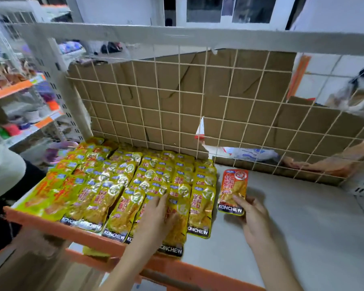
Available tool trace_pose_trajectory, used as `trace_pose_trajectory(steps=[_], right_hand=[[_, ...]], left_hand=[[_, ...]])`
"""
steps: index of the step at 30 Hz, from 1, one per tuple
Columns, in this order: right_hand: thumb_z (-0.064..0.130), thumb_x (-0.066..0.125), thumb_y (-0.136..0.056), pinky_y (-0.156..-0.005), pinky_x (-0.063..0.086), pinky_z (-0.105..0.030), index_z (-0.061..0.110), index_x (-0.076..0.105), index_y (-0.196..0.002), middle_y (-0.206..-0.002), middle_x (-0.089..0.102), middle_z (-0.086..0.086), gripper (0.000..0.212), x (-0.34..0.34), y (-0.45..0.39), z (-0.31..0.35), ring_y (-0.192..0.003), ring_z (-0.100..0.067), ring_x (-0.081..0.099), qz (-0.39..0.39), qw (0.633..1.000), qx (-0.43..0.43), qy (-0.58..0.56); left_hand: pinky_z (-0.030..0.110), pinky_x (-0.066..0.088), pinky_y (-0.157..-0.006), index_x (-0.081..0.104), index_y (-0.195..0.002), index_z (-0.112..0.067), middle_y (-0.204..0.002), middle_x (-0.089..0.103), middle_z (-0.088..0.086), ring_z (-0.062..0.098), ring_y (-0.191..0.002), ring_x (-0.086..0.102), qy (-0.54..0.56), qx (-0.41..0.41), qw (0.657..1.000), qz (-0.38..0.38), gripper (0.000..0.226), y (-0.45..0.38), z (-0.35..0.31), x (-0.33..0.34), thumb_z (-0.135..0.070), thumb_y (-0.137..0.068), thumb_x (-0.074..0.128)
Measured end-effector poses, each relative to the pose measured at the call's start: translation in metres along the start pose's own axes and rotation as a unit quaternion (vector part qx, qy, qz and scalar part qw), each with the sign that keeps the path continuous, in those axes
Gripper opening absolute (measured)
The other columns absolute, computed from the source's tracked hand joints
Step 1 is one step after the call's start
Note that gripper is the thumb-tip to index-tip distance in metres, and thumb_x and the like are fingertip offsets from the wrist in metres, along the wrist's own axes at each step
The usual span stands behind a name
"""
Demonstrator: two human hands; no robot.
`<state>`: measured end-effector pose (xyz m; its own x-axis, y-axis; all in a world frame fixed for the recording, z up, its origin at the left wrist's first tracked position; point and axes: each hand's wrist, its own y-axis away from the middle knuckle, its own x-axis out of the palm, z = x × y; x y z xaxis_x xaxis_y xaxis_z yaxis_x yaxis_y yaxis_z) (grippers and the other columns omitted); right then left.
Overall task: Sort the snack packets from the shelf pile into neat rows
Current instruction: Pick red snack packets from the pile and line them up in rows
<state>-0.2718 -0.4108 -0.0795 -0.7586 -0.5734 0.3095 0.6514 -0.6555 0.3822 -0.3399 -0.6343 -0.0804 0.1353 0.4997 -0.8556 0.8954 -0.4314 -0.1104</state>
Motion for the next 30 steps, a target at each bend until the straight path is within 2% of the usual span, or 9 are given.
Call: trace_pose_trajectory(steps=[5,7,12,15,19,22,25,28,30], right_hand=[[-0.001,0.069,-0.078,-0.075,0.049,-0.039,0.007,0.057,-0.085,-0.086,0.066,-0.019,0.016,0.017,-0.014,0.001,-0.070,-0.026,0.061,-0.034,0.995,-0.028,0.084],[-0.001,0.069,-0.078,-0.080,0.049,-0.045,0.006,0.057,-0.086,-0.087,0.064,-0.018,0.017,0.024,-0.022,0.006,-0.074,-0.029,0.060,-0.044,0.993,-0.029,0.110],[0.002,0.072,-0.077,-0.056,0.043,-0.029,0.014,0.047,-0.071,-0.074,0.060,-0.009,0.029,0.036,-0.038,0.018,-0.060,-0.019,0.054,-0.076,0.969,-0.050,0.231],[0.010,0.075,-0.075,-0.047,0.043,-0.028,0.012,0.047,-0.070,-0.076,0.060,-0.013,0.029,0.042,-0.043,0.017,-0.061,-0.026,0.056,-0.097,0.945,-0.065,0.305],[0.029,0.071,-0.078,-0.073,0.046,-0.033,0.005,0.061,-0.094,-0.100,0.067,-0.016,0.031,0.047,-0.049,0.015,-0.093,-0.033,0.062,-0.097,0.857,-0.108,0.494],[0.041,0.062,-0.087,-0.088,0.042,-0.036,0.009,0.050,-0.123,-0.122,0.056,-0.016,0.050,0.038,-0.039,0.018,-0.112,-0.034,0.054,-0.079,0.795,-0.140,0.585],[0.051,0.044,-0.094,-0.088,0.041,-0.035,0.029,0.037,-0.138,-0.125,0.048,-0.009,0.049,0.022,-0.028,0.011,-0.113,-0.027,0.050,-0.076,0.650,-0.237,0.718],[0.042,0.041,-0.098,-0.097,0.034,-0.035,0.036,0.037,-0.140,-0.141,0.035,-0.005,0.043,0.018,-0.035,0.003,-0.123,-0.026,0.036,-0.023,0.656,-0.267,0.706],[0.041,0.035,-0.100,-0.104,0.027,-0.037,0.040,0.032,-0.142,-0.153,0.024,0.005,0.043,0.018,-0.040,0.002,-0.132,-0.023,0.027,0.005,0.642,-0.249,0.725]], left_hand=[[0.033,0.038,-0.093,0.042,-0.139,-0.007,-0.115,0.052,0.009,0.028,-0.111,0.046,-0.023,0.032,0.999,-0.026,0.059,0.002,0.004,0.006,-0.035,-0.090,0.059],[0.031,0.034,-0.093,0.040,-0.140,-0.006,-0.114,0.051,0.010,0.028,-0.111,0.044,-0.005,0.038,0.999,-0.027,0.060,0.002,0.007,0.007,-0.033,-0.090,0.059],[0.025,0.028,-0.098,0.028,-0.146,-0.010,-0.120,0.044,0.005,0.021,-0.115,0.035,0.022,0.051,0.998,-0.034,0.062,0.003,0.006,0.007,-0.037,-0.094,0.050],[0.024,0.029,-0.099,0.027,-0.147,-0.010,-0.120,0.043,0.004,0.020,-0.116,0.034,0.025,0.046,0.998,-0.031,0.062,0.005,0.006,0.006,-0.038,-0.095,0.048],[0.023,0.029,-0.100,0.024,-0.147,-0.010,-0.120,0.043,0.003,0.019,-0.117,0.034,0.028,0.040,0.998,-0.029,0.064,0.003,0.003,0.005,-0.038,-0.095,0.048],[0.024,0.029,-0.101,0.022,-0.148,-0.009,-0.121,0.042,0.004,0.020,-0.118,0.034,0.016,0.035,0.999,-0.016,0.065,0.003,0.006,0.008,-0.038,-0.095,0.048],[0.035,0.047,-0.084,0.044,-0.136,0.002,-0.102,0.054,0.009,0.028,-0.098,0.051,-0.020,0.064,0.997,-0.023,0.065,0.003,0.014,0.014,-0.029,-0.084,0.068],[0.032,0.054,-0.065,0.058,-0.121,0.006,-0.088,0.057,0.007,0.026,-0.081,0.059,-0.061,0.097,0.990,-0.084,0.068,0.002,0.018,0.018,-0.026,-0.067,0.083],[0.029,0.053,-0.064,0.057,-0.121,0.007,-0.089,0.057,0.006,0.022,-0.085,0.054,-0.063,0.116,0.985,-0.110,0.068,0.002,0.019,0.019,-0.027,-0.068,0.083]])
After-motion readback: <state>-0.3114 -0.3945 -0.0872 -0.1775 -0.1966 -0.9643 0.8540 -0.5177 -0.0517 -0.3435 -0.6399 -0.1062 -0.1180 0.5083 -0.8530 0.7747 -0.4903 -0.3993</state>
